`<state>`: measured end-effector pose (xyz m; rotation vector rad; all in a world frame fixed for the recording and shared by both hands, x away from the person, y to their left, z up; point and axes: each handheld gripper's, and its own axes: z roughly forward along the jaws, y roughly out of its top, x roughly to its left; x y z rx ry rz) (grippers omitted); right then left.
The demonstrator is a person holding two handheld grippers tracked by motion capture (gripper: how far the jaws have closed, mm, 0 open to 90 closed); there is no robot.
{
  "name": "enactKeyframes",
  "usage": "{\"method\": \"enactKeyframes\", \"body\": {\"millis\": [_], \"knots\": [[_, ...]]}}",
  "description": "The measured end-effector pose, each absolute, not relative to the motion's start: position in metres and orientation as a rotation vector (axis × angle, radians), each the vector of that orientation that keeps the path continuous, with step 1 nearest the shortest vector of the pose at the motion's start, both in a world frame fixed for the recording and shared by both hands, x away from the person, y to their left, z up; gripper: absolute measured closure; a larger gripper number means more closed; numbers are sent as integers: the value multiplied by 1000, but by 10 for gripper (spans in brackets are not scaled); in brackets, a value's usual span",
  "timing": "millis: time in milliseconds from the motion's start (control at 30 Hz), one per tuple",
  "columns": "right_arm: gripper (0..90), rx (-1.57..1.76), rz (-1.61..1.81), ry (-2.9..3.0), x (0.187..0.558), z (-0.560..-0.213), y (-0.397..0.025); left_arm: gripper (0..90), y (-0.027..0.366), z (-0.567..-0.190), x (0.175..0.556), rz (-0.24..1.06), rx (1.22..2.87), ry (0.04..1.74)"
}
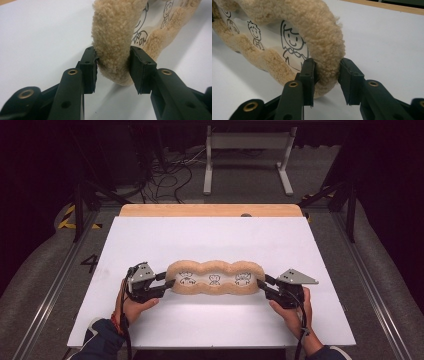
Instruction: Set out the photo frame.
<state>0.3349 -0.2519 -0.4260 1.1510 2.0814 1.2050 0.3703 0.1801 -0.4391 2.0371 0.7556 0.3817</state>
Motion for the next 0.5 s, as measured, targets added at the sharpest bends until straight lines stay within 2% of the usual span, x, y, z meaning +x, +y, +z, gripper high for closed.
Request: {"method": "enactKeyframes", "body": {"millis": [500], "knots": [[620,1145,1185,2104,335,-427,-252,578,178,-440,369,437,2042,742]]}}
